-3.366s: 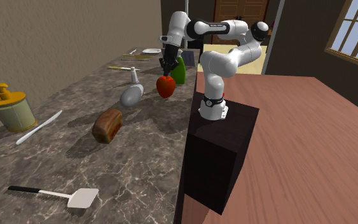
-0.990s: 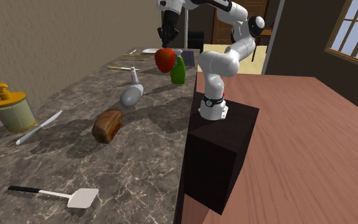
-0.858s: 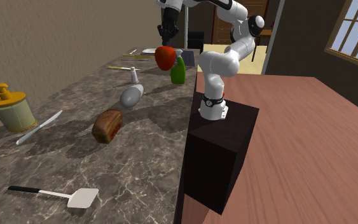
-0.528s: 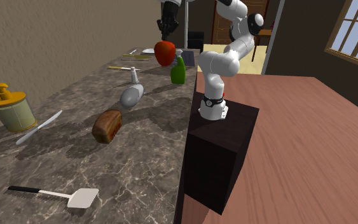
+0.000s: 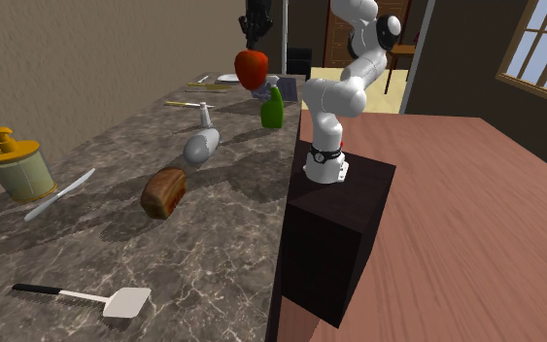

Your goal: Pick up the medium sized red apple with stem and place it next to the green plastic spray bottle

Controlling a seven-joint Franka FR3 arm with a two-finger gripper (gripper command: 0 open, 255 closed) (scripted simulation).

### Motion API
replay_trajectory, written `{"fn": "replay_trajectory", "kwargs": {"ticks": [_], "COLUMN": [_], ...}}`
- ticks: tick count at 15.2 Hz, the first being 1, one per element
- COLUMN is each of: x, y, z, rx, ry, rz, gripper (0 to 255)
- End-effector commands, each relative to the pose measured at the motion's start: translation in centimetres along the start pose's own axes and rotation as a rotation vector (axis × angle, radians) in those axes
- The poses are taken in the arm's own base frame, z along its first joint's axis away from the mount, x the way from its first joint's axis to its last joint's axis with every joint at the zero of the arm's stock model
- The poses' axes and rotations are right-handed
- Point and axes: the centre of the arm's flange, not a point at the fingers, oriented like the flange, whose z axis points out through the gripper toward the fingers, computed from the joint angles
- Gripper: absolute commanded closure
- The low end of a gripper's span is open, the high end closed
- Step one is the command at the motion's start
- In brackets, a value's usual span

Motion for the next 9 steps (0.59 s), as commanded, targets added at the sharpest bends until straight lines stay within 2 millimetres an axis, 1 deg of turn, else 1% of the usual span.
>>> {"fn": "replay_trajectory", "kwargs": {"ticks": [1, 9], "x": [0.5, 2.2], "y": [-0.1, 0.0], "z": [-1.0, -4.8], "rx": [0.000, 0.000], "ry": [0.000, 0.000], "rz": [0.000, 0.000], "gripper": [255, 255]}}
